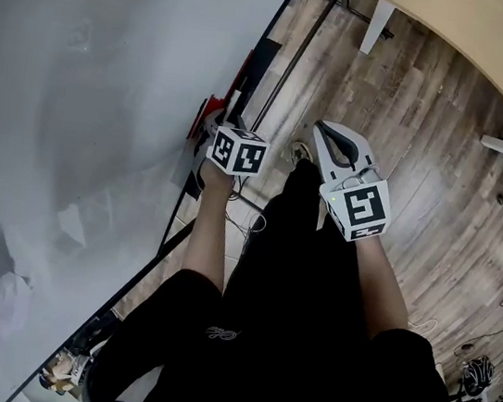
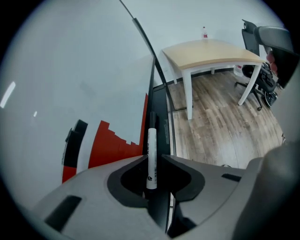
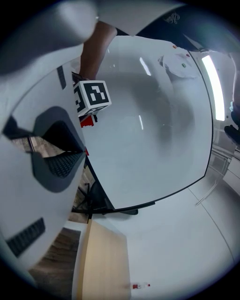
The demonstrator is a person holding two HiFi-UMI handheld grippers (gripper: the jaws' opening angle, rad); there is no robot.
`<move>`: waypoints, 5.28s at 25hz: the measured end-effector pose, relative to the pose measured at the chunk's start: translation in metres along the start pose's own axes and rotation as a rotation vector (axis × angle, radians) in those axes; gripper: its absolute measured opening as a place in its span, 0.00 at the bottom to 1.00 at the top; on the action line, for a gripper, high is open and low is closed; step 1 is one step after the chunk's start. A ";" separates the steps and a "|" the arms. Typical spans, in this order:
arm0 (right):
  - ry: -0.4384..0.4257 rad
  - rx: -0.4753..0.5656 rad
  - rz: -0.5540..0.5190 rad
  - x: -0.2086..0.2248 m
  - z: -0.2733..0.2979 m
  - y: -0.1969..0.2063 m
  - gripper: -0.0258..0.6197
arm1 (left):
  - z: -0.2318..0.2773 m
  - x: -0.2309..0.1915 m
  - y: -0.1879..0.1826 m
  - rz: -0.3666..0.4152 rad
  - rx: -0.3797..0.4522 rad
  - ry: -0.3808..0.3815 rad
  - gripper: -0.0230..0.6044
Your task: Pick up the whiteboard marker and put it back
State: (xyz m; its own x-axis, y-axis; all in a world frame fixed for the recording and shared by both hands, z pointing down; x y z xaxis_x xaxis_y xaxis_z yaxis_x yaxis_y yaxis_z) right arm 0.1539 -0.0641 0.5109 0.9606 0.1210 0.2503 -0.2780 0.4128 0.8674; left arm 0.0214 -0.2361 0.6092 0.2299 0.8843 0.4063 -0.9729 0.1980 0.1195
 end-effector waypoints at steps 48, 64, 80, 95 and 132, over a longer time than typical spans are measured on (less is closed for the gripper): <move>-0.091 0.012 -0.105 -0.024 -0.028 -0.016 0.04 | -0.109 -0.016 -0.011 -0.333 0.535 0.111 0.14; -0.259 0.117 -0.237 -0.091 -0.112 -0.037 0.04 | -0.272 0.029 0.071 -0.597 0.850 -0.022 0.14; -0.487 0.069 -0.382 -0.183 -0.067 -0.038 0.04 | -0.275 0.006 0.156 -0.720 0.820 -0.144 0.14; -0.679 -0.042 -0.459 -0.212 -0.004 -0.032 0.04 | -0.224 0.000 0.188 -0.585 0.497 -0.158 0.14; -0.463 -0.165 -0.264 -0.132 0.065 0.007 0.04 | -0.054 -0.005 0.153 -0.057 0.015 0.091 0.14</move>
State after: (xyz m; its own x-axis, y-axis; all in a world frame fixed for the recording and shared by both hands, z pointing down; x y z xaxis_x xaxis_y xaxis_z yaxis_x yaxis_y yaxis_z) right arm 0.0254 -0.1358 0.5118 0.8879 -0.3995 0.2282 0.0118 0.5157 0.8567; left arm -0.1304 -0.1877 0.5763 0.2808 0.9066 0.3149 -0.9577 0.2432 0.1537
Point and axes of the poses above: the fingertips, and each gripper's own axes: z forward along the fingers, x to its right, y out of its underside, the point moved 4 cm from there along -z, backward along the fingers, and after that the axes turned 7 degrees about -x, right-handed, at the moved point
